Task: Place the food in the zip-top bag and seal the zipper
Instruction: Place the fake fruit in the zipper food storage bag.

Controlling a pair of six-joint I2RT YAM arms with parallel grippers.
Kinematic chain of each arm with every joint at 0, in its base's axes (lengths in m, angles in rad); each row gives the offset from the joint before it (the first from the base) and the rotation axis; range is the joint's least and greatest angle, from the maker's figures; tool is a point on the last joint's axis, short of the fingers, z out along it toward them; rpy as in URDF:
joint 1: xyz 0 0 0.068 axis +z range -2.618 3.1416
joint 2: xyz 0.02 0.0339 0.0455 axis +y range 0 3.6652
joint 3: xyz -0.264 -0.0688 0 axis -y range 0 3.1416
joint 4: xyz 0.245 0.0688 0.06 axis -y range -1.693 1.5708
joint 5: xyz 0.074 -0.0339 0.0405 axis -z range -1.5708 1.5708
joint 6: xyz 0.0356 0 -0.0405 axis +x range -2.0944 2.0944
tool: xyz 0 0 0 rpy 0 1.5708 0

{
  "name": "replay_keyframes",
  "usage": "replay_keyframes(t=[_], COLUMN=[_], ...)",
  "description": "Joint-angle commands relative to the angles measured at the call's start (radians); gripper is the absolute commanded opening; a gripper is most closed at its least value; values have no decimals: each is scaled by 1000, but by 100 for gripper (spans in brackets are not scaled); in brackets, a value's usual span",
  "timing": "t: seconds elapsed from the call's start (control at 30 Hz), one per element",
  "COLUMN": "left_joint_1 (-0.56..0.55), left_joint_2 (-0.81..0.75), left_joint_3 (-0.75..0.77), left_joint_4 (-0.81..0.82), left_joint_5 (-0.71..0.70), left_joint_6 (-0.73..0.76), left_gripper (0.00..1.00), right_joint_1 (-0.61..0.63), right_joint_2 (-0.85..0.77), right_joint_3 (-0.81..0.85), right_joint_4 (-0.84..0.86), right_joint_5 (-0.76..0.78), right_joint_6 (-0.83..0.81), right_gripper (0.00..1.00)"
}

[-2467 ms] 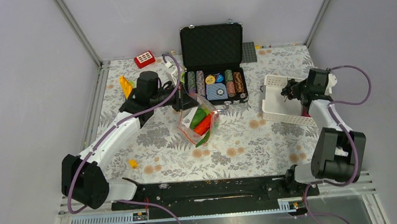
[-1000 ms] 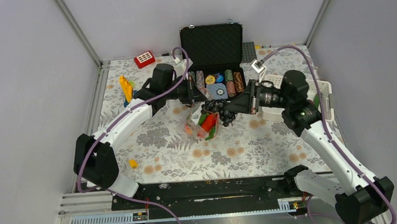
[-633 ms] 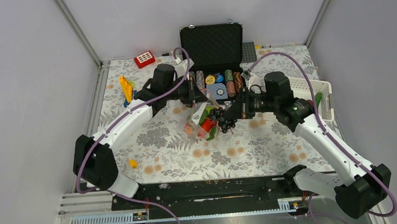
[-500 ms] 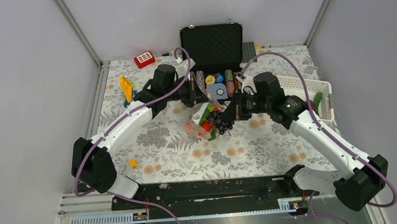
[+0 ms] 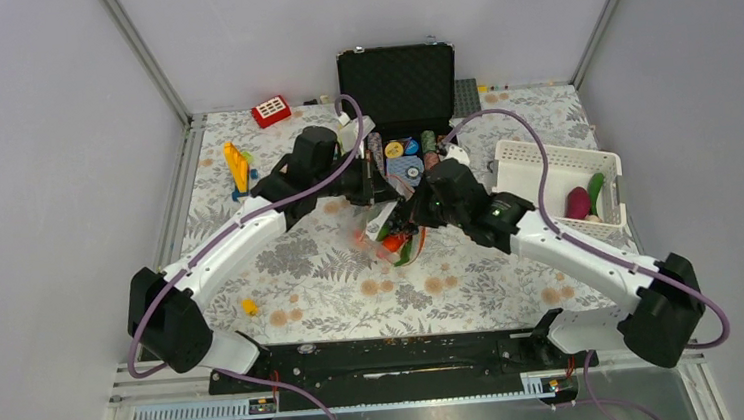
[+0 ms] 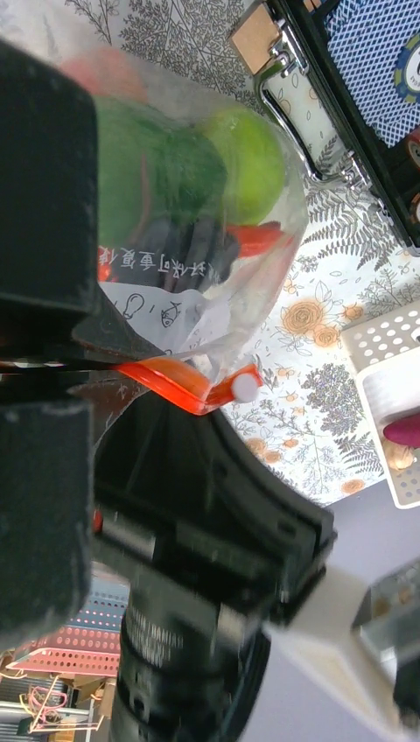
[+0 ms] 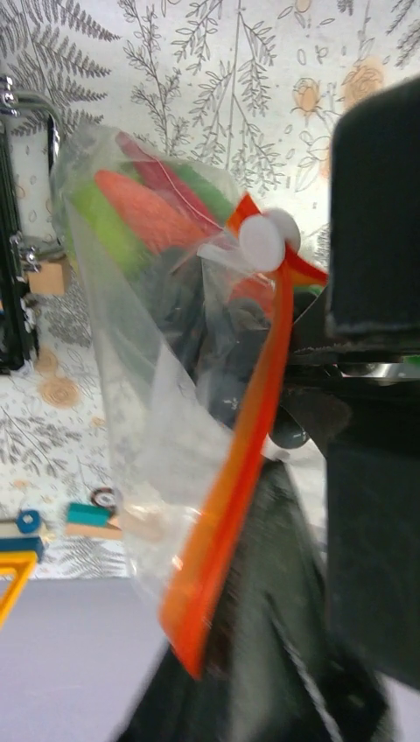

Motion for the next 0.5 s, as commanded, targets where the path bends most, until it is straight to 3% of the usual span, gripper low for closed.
replay_keyframes(t=[0.0, 0.13, 0.3, 0.37, 0.47], left_joint_1=[-23, -30, -30, -31, -30], left_joint_2=[-58, -75, -100, -108, -104], left_joint_3=[9, 1, -9, -12, -7], left_joint_4=[48, 48, 47, 54, 58], left_joint_5=[35, 31, -3, -16, -31], left_joint_6=[-40, -55, -70, -75, -80], left_gripper=[0, 0, 0, 0, 0], right_joint_1=[32, 40, 44, 47, 48], right_joint_2=[58, 107, 114, 105, 60], right_joint_3=[-23, -40, -58, -48, -31], right_joint_4=[137, 124, 115, 97, 82], right_joint_5=[218, 324, 313, 312, 275], right_joint_6=[49, 39, 0, -39, -118], right_gripper=[0, 0, 5, 12, 33])
